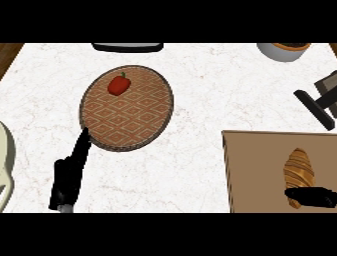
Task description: Pick the croissant from the tray and place it in the tiered basket
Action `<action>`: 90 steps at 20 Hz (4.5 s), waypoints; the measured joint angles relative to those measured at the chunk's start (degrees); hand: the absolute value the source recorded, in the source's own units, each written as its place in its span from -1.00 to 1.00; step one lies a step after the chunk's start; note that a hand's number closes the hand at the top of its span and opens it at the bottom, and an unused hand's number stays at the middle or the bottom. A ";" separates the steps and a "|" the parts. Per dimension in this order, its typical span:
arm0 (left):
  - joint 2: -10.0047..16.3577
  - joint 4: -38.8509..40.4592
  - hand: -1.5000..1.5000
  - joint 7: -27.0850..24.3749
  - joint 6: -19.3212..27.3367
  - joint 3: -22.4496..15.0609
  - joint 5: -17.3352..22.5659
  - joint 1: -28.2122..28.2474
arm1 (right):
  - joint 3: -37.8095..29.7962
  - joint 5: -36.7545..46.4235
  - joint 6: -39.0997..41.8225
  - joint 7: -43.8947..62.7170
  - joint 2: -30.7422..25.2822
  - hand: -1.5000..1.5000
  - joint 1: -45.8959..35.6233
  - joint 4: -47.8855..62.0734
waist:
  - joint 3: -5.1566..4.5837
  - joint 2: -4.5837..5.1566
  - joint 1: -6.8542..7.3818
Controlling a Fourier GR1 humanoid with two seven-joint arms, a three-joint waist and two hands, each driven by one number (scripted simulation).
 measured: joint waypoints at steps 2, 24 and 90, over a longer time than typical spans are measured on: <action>0.14 0.26 0.00 -0.44 -0.08 0.36 0.05 0.25 | -0.50 -0.60 1.60 -0.09 0.92 -1.00 -1.07 2.11 | 0.01 -0.05 -0.18; -0.14 0.73 0.00 -1.37 -0.99 2.29 0.12 1.01 | -8.57 0.62 15.43 -1.03 13.38 -1.00 -9.84 13.54 | 0.12 -0.42 -1.64; -3.73 1.13 0.00 -1.17 -3.57 4.12 -4.38 -0.26 | -37.05 -19.28 39.41 -15.77 -45.16 1.00 -54.32 28.21 | 0.04 0.01 0.53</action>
